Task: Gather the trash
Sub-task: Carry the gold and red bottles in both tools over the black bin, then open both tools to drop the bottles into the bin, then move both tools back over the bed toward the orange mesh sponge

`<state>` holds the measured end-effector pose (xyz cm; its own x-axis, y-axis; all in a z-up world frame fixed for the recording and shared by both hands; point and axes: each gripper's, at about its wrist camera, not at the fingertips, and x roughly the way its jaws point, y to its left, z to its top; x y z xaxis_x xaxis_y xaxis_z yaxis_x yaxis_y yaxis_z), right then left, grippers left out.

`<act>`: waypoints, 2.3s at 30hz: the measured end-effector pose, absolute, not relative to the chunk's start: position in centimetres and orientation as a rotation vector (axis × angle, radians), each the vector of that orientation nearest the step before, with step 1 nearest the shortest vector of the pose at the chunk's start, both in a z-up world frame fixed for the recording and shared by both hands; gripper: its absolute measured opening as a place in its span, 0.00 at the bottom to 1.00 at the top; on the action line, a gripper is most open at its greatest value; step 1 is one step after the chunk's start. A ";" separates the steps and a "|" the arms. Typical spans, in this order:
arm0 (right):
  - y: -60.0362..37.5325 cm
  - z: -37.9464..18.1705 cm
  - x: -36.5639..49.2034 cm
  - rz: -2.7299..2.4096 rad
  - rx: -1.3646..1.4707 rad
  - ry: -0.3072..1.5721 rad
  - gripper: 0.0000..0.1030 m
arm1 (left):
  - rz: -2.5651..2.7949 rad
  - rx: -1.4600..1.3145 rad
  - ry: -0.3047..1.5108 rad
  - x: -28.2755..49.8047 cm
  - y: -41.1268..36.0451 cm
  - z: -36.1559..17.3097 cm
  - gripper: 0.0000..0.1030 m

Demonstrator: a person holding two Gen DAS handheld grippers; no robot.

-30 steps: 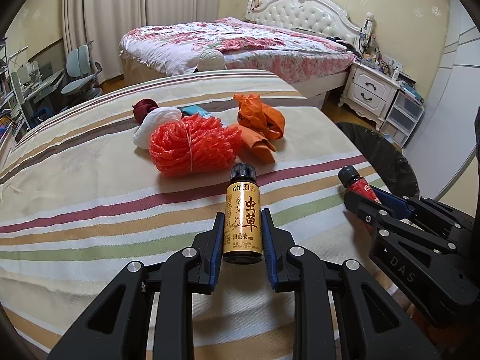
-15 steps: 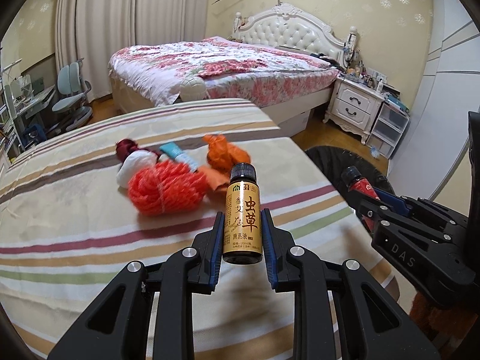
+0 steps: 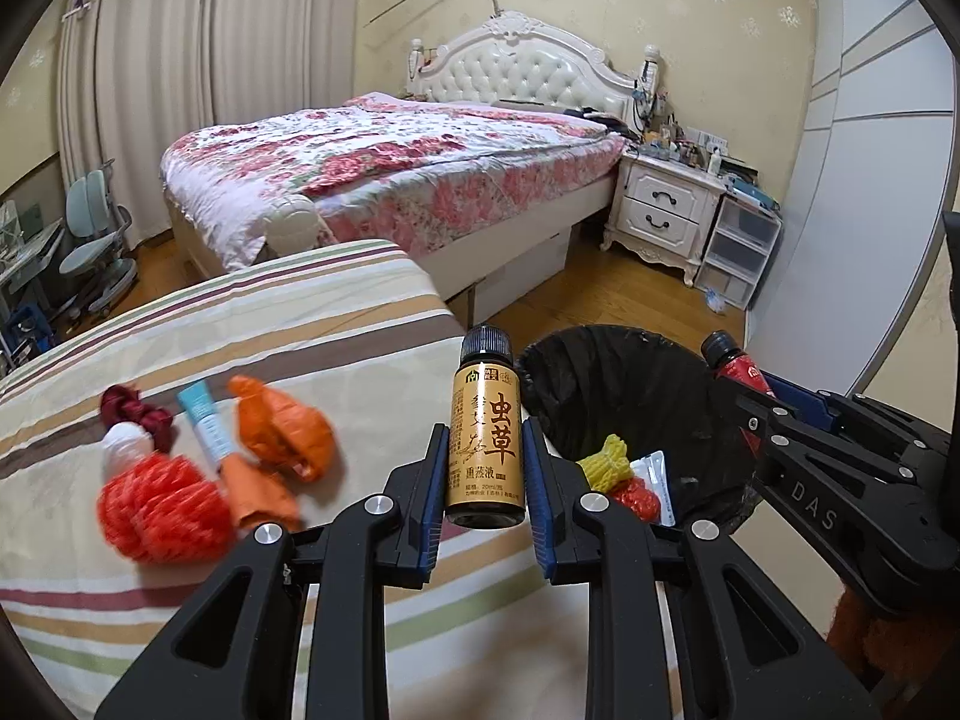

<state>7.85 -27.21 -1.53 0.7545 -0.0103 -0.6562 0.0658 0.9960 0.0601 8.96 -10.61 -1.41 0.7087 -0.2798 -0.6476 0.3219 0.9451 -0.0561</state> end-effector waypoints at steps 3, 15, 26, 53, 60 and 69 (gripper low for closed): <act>-28.4 -2.1 8.8 -0.060 0.092 0.727 0.23 | -0.342 0.079 0.719 10.1 -12.1 -1.9 0.24; -31.1 -4.1 11.1 -0.099 0.123 0.768 0.23 | -0.349 0.147 0.780 13.5 -15.8 -4.4 0.24; -32.5 -5.4 12.0 -0.116 0.147 0.796 0.23 | -0.344 0.183 0.807 14.3 -17.3 -5.5 0.24; -31.6 -4.8 9.6 -0.125 0.184 0.778 0.47 | -0.283 0.168 0.782 11.9 -13.9 -3.9 0.68; -28.2 -4.8 8.0 -0.059 0.172 0.794 0.48 | -0.222 0.130 0.803 9.5 -9.4 -4.4 0.69; -22.6 -4.9 6.4 0.061 0.120 0.811 0.49 | -0.122 0.090 0.799 6.4 -3.7 -4.3 0.69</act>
